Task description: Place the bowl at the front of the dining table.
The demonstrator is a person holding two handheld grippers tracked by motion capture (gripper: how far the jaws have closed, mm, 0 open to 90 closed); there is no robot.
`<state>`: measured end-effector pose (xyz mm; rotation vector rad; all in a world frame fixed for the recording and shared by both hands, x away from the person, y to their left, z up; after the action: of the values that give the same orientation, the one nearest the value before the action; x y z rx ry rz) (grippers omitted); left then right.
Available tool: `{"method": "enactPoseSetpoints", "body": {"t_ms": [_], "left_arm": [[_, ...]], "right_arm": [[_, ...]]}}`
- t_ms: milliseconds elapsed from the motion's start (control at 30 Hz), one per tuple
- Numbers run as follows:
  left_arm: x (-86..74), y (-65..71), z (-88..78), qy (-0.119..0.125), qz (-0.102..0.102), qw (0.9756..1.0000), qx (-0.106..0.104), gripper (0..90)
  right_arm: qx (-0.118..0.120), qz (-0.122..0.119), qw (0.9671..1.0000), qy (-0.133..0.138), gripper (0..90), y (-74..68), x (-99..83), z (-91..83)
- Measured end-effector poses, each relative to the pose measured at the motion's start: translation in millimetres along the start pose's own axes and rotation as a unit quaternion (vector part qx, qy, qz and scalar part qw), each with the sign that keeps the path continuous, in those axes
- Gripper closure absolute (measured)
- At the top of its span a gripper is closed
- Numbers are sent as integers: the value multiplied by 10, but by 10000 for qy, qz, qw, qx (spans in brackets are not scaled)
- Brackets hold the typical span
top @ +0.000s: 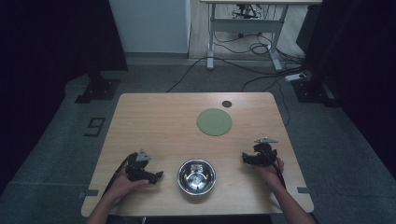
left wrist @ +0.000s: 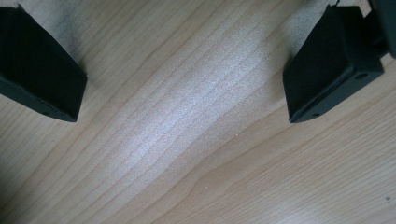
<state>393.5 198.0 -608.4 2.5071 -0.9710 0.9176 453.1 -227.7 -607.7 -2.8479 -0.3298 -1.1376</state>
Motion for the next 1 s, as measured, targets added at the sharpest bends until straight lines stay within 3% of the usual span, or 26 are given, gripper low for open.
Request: {"method": "enactPoseSetpoints", "body": {"t_ms": [433, 633, 1000], "left_arm": [[0, 0, 0, 0, 0, 10000, 0, 0], [0, 0, 0, -2, 2, 10000, 0, 0], [0, 0, -1, -5, 0, 10000, -2, 0]], "right_arm": [[-9, 96, 9999, -91, 142, 34, 3, -29], [155, 202, 9996, -131, 184, 52, 20, -56], [392, 196, 9989, 144, 203, 20, 127, -195]]}}
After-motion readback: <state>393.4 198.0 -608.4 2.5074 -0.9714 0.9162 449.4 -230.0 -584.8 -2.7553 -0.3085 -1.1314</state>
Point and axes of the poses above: each handheld gripper's, and its own axes: z roughly forward along the jaws, x roughly out of its top, y roughly to its right, the point moved 8 cm from there along z, roughly forward along the jaws, and after that the axes turned 3 degrees about -x, right-handed, at the moved point
